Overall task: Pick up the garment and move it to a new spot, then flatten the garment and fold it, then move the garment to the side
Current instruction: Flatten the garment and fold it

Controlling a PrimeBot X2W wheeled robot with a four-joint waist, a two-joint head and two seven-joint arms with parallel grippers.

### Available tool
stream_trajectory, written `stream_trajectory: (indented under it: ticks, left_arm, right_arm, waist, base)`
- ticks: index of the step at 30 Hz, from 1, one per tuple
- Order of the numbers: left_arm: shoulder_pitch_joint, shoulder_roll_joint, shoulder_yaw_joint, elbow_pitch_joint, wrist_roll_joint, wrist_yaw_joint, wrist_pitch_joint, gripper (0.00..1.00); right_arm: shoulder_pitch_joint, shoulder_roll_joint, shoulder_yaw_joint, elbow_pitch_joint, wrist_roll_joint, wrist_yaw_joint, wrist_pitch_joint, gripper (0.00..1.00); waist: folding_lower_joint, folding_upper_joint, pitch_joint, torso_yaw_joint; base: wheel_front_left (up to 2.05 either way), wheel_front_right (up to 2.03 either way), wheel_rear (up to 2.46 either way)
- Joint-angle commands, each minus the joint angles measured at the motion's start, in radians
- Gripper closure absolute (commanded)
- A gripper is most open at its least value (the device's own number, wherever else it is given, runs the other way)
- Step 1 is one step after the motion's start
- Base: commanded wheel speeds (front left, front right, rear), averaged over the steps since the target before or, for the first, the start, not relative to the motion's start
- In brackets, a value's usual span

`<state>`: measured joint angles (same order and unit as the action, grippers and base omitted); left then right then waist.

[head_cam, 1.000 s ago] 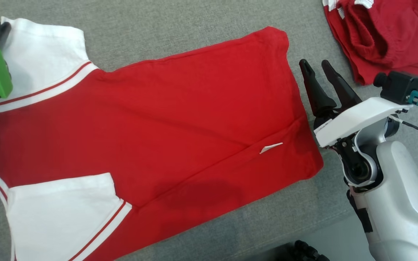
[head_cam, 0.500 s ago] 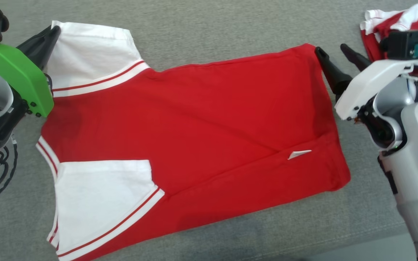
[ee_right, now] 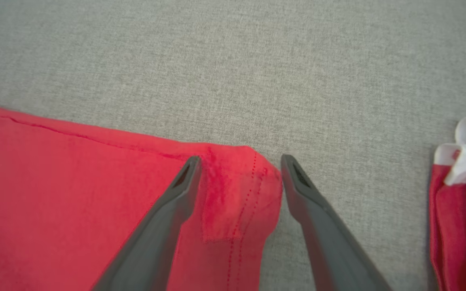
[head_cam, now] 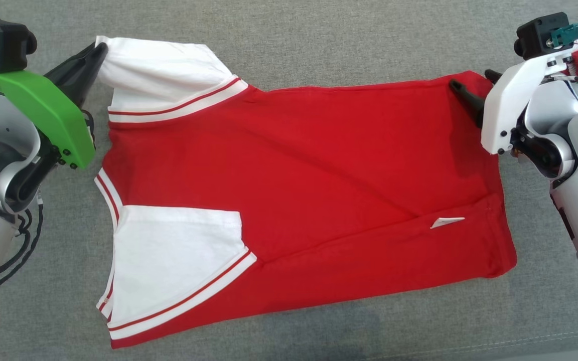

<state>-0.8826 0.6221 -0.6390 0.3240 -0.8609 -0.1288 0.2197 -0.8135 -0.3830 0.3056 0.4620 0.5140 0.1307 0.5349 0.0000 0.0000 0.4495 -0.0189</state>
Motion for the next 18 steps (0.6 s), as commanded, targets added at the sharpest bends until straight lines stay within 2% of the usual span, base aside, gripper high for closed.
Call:
stream_trajectory:
  ticks: [1, 3, 6, 12, 13, 14, 18]
  left_arm:
    - [-0.010, -0.002, -0.002, 0.001, -0.001, -0.002, -0.006, 1.00]
    - [-0.016, -0.004, -0.007, 0.004, -0.006, -0.002, -0.011, 1.00]
    - [-0.021, -0.005, -0.017, 0.009, -0.010, -0.002, -0.016, 1.00]
    - [-0.034, -0.006, -0.030, 0.022, -0.023, -0.002, -0.031, 1.00]
    - [-0.036, -0.005, -0.032, 0.023, -0.026, -0.002, -0.032, 1.00]
    - [-0.037, -0.004, -0.034, 0.025, -0.028, -0.002, -0.035, 1.00]
    - [-0.042, -0.004, -0.040, 0.027, -0.034, -0.002, -0.042, 1.00]
  right_arm:
    - [-0.013, -0.010, 0.008, 0.007, 0.009, 0.000, 0.014, 0.00]
    - [-0.020, -0.018, 0.022, 0.013, 0.014, 0.000, 0.038, 0.00]
    - [-0.033, -0.025, 0.036, 0.022, 0.019, 0.000, 0.058, 0.52]
    - [-0.058, -0.018, 0.062, 0.059, 0.007, 0.000, 0.049, 0.80]
    - [-0.064, -0.016, 0.066, 0.068, 0.003, 0.000, 0.042, 0.87]
    - [-0.068, -0.014, 0.072, 0.078, -0.002, 0.000, 0.033, 1.00]
    - [-0.082, -0.013, 0.083, 0.101, -0.010, 0.000, -0.007, 1.00]
  waist:
    - [0.0000, 0.0000, -0.001, 0.003]
    - [0.0000, 0.0000, 0.002, 0.006]
    - [0.0000, 0.0000, 0.006, 0.009]
    - [0.0000, 0.0000, 0.009, 0.015]
    - [0.0000, 0.0000, 0.010, 0.016]
    - [0.0000, 0.0000, 0.010, 0.018]
    - [0.0000, 0.0000, 0.009, 0.022]
  base:
    - [0.00, 0.00, 0.00]
    - [0.00, 0.00, 0.00]
    - [0.00, 0.00, 0.00]
    - [0.00, 0.00, 0.00]
    - [0.00, 0.00, 0.00]
    - [0.00, 0.00, 0.00]
    - [0.00, 0.00, 0.00]
